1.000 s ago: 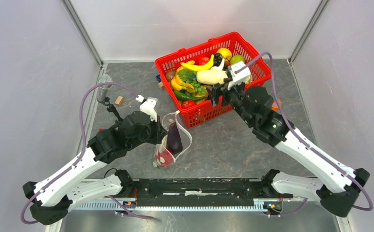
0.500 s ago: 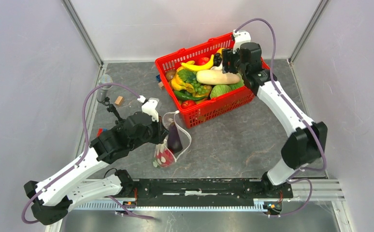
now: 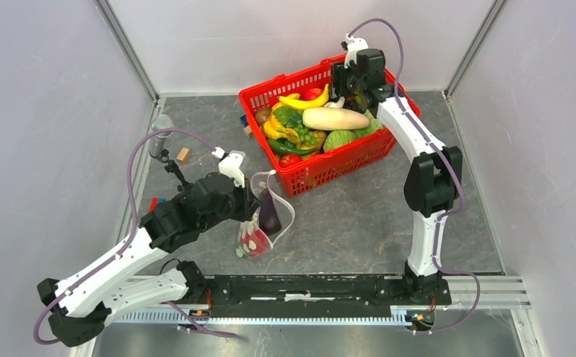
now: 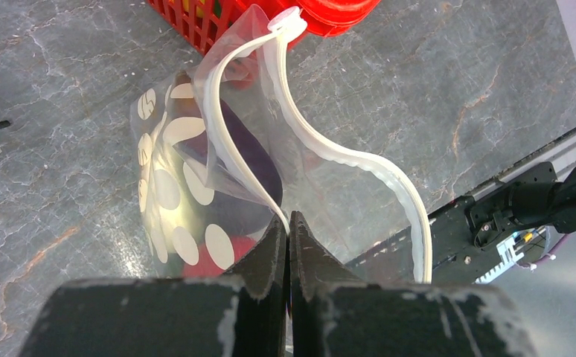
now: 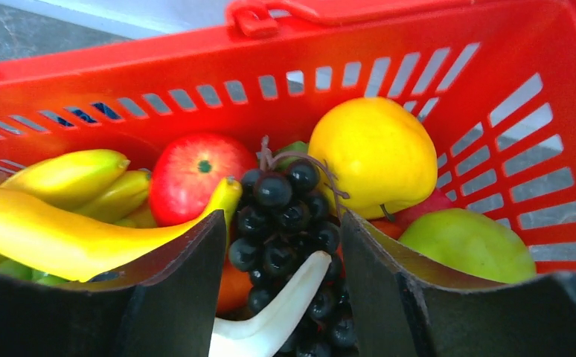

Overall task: Place the food in the zip-top bag and seal the zipper
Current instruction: Adjust the fake food in the bin.

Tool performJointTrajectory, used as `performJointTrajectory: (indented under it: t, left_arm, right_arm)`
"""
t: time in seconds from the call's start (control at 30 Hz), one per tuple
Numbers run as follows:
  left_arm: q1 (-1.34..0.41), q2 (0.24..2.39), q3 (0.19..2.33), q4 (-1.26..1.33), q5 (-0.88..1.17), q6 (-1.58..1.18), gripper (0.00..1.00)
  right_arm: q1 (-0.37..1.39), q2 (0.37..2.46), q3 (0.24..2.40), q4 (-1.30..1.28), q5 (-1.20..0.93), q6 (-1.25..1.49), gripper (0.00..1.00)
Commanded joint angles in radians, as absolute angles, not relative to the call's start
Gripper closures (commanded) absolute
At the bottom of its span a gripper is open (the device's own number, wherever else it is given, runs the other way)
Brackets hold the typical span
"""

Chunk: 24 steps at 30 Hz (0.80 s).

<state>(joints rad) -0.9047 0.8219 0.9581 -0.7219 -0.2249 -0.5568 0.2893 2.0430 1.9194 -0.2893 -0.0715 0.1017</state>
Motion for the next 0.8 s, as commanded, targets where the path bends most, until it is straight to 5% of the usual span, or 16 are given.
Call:
performJointTrajectory:
  t: [0.0,0.4,0.53,0.63,0.77]
  left_arm:
    - [-0.9,0.811,0.951,-0.658,-0.214,-0.5,0.98]
    - [-0.9,0.815,0.955,-0.649,-0.205,-0.496,0.98]
    - [-0.899,0.81,0.956,-0.65,-0.199,-0.498,0.98]
    - [-0.9,0.807,0.956,-0.65,-0.198,-0.499,0.98]
    - [-0.9,0.803,0.959,-0.65,-0.187,-0.511,0.98]
  right_arm:
    - [0.273,2.064,1.938,-0.288,-0.119,0.133,0.4]
    - [0.273,2.193,2.035,-0.344,-0.1,0.134,0.45]
    - [0.273,2.192,2.029,-0.324,-0.094,0.146,0.61]
    - [0.272,2.156,2.024,-0.304,-0.104,0.147,0.83]
    - [0.274,2.057,1.972,-0.224,-0.131,0.149,0.97]
